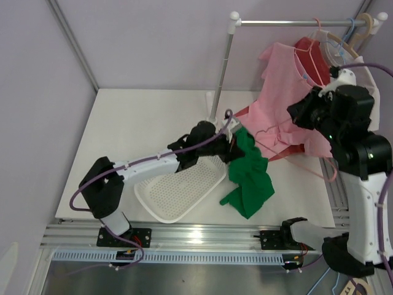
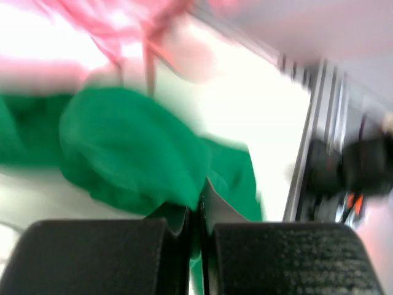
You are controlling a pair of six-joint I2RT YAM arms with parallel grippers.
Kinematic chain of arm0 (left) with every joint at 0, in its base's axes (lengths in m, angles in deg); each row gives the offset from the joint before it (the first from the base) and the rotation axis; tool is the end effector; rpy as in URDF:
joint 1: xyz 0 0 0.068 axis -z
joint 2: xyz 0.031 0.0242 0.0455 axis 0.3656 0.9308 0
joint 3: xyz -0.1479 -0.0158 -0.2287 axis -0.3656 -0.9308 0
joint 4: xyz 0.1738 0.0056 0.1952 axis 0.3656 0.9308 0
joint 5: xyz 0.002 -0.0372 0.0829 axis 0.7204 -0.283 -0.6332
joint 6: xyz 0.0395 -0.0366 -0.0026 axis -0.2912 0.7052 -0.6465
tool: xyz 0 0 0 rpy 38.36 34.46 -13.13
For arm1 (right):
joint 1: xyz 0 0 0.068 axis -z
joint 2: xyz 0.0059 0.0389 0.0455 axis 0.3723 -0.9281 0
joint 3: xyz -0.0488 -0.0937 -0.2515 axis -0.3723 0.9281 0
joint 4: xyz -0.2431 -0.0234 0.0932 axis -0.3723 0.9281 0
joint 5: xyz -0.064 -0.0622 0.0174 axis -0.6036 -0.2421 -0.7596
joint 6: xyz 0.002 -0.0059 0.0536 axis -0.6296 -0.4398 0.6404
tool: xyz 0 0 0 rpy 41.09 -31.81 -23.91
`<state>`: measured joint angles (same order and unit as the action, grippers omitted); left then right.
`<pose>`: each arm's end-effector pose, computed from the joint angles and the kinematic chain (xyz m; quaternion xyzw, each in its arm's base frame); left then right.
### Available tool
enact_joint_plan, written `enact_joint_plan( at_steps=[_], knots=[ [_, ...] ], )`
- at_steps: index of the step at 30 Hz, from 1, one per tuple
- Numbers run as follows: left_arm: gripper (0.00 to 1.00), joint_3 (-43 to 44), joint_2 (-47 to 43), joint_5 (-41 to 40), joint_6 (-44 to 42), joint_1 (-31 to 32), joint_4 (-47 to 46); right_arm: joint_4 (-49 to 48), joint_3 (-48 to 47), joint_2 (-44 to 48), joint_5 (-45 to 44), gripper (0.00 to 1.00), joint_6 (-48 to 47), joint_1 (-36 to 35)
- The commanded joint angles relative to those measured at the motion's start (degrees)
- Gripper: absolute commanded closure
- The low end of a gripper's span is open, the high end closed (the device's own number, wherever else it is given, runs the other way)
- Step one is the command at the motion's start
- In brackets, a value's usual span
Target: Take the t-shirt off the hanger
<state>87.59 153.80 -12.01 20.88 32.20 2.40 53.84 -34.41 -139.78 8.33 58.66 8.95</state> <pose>0.2161 -0.3157 0.2767 0.3802 0.7061 -0.4417 0.4023 0.1698 0.0378 0.5214 0.0623 0.8156 0.1537 0.5543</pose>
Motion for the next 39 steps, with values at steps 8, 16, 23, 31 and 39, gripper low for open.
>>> enact_joint_plan(
  at_steps=[8, 16, 23, 31, 39],
  knots=[
    [0.99, 31.8, -5.4, 1.7, 5.4, -7.5, 11.5, 3.8, 0.7, 12.1, -6.6, 1.0, -1.0, -0.1],
    [0.99, 48.5, -17.4, -2.8, -2.1, -7.9, 33.1, -6.6, 12.4, 13.9, -7.3, 1.0, 1.5, -0.1],
    [0.99, 66.4, -18.2, -5.0, -7.4, -15.1, 43.2, -11.8, 15.7, 11.7, -4.7, 1.0, 3.2, -0.1],
    [0.99, 25.6, -29.8, -2.0, -0.6, -19.2, 30.3, -18.9, 16.5, 10.3, -5.7, 1.0, 3.2, -0.1],
    [0.99, -12.6, -33.7, -1.8, 6.9, -19.2, 7.0, -24.5, 3.4, -2.7, -1.5, 1.0, 3.9, -0.1]
  ],
)
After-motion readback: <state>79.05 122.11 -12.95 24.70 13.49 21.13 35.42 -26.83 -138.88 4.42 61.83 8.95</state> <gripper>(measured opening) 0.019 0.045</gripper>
